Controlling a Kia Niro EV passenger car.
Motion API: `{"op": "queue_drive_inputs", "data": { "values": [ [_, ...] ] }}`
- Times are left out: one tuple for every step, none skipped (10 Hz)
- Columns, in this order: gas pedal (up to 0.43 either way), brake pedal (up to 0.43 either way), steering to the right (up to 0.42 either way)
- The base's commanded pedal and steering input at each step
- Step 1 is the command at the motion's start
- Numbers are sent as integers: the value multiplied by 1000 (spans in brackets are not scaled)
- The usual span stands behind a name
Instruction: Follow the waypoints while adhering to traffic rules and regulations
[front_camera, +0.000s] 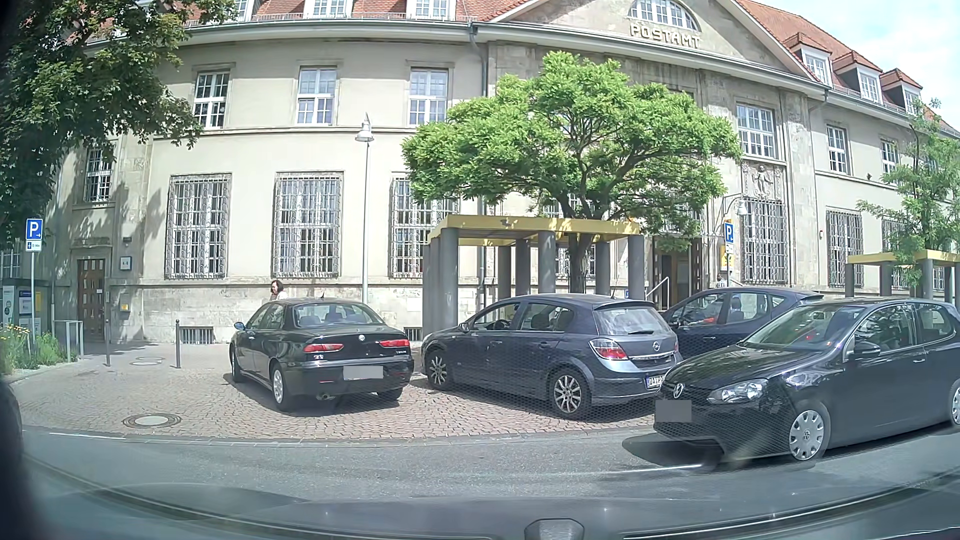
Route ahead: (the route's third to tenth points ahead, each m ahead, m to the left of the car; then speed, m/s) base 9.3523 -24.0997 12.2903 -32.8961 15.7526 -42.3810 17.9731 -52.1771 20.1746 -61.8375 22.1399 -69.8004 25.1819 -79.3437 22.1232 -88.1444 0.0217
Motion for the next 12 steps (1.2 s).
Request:
{"op": "queue_drive_inputs", "data": {
  "values": [
    [0, 177, 895],
    [0, 165, 900],
    [0, 91, 908],
    [0, 30, 922],
    [0, 30, 942],
    [0, 30, 969],
    [0, 30, 973],
    [0, 30, 971],
    [0, 30, 972],
    [0, 30, 972],
    [0, 37, 972],
    [0, 30, 972]
  ]
}}
